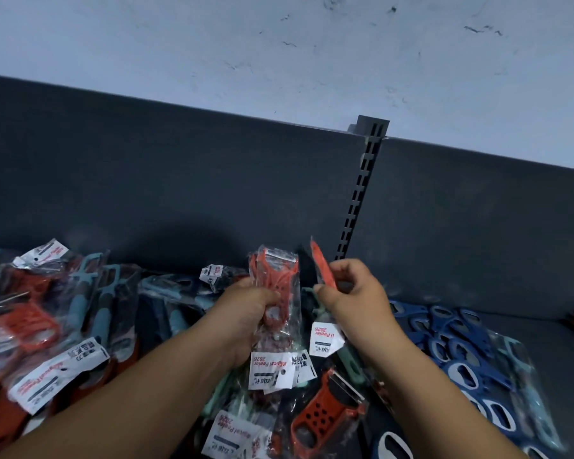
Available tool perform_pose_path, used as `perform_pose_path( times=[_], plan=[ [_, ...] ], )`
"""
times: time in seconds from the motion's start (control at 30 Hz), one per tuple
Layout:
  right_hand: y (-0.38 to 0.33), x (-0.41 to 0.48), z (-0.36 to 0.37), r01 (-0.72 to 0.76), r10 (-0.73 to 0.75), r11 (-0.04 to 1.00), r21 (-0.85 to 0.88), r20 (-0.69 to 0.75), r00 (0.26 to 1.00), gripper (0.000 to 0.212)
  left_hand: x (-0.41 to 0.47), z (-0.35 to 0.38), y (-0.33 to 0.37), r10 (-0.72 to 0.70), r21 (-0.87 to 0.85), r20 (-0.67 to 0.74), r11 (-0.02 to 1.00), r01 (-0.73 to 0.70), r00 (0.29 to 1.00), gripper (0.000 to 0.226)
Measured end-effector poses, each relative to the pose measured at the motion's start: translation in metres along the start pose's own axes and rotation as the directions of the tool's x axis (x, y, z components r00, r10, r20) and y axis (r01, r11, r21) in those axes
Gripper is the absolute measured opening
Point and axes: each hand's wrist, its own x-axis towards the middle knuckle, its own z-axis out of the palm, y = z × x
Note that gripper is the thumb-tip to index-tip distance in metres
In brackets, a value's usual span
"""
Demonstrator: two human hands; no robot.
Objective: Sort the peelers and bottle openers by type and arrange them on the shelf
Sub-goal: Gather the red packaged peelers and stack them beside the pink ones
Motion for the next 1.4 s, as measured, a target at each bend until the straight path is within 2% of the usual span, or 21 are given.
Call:
perform_pose_path(
  times=[0.17, 0.3, 0.4, 0.43, 0.57, 0.67, 0.77, 0.83, 0.97, 1.03, 1.13, 1.23, 1.3, 1.4],
  plan=[
    [-0.015, -0.012, 0.01, 0.095, -0.094, 0.995, -0.005, 0.072, 0.993, 0.02, -0.004, 0.011, 0.003, 0.03, -0.05, 0.053, 0.998, -0.028, 0.998, 0.019],
    [-0.021, -0.019, 0.017, 0.123, -0.117, 0.991, -0.052, 0.106, 0.987, 0.001, -0.009, 0.015, 0.005, 0.011, -0.116, 0.111, 0.993, 0.002, 0.994, 0.023],
    [-0.022, -0.021, 0.022, 0.163, -0.147, 0.981, -0.106, 0.149, 0.978, 0.025, -0.011, 0.01, 0.008, -0.015, -0.188, 0.179, 0.981, 0.049, 0.984, 0.05],
    [-0.023, -0.022, 0.024, 0.173, -0.153, 0.979, -0.105, 0.174, 0.973, 0.03, -0.012, 0.007, 0.008, -0.001, -0.177, 0.174, 0.984, 0.032, 0.985, 0.051],
    [-0.031, -0.023, 0.03, 0.155, -0.153, 0.988, 0.01, 0.246, 0.957, 0.038, -0.015, -0.012, 0.009, 0.054, -0.049, 0.033, 0.997, -0.052, 0.998, 0.02],
    [-0.033, -0.013, 0.031, 0.074, -0.089, 0.993, 0.094, 0.17, 0.981, 0.028, -0.018, -0.035, 0.017, 0.022, -0.026, -0.065, 0.999, -0.023, 0.998, 0.02],
    [-0.025, 0.001, 0.034, 0.019, -0.019, 1.0, -0.008, 0.075, 0.997, 0.01, -0.02, -0.061, 0.023, 0.037, -0.033, -0.137, 0.999, -0.041, 0.99, 0.02],
    [-0.02, 0.003, 0.041, -0.031, 0.051, 0.99, -0.136, 0.143, 0.988, 0.001, -0.022, -0.076, 0.024, 0.05, -0.017, -0.165, 0.998, -0.053, 0.985, 0.018],
    [-0.012, 0.0, 0.063, 0.033, 0.063, 0.931, -0.363, 0.25, 0.966, 0.011, -0.024, -0.093, 0.021, 0.08, -0.002, -0.185, 0.997, -0.082, 0.979, 0.013],
    [-0.013, 0.005, 0.072, 0.111, 0.021, 0.854, -0.508, 0.246, 0.969, 0.02, -0.026, -0.097, 0.018, 0.076, 0.002, -0.175, 0.997, -0.076, 0.982, 0.011],
    [-0.015, 0.022, 0.078, 0.185, 0.0, 0.724, -0.665, 0.268, 0.964, 0.044, -0.029, -0.101, 0.016, 0.053, -0.022, -0.164, 0.998, -0.058, 0.985, 0.009],
    [-0.016, 0.037, 0.081, 0.208, 0.087, 0.63, -0.748, 0.334, 0.938, 0.053, -0.029, -0.104, 0.015, 0.047, -0.019, -0.153, 0.999, -0.051, 0.987, 0.007],
    [-0.014, 0.043, 0.083, 0.188, 0.154, 0.619, -0.763, 0.352, 0.923, 0.053, -0.03, -0.105, 0.014, 0.041, -0.014, -0.145, 0.999, -0.044, 0.989, 0.007],
    [-0.013, 0.048, 0.085, 0.188, 0.151, 0.626, -0.757, 0.354, 0.923, 0.047, -0.03, -0.106, 0.013, 0.014, -0.021, -0.124, 1.0, -0.016, 0.992, 0.008]
  ],
)
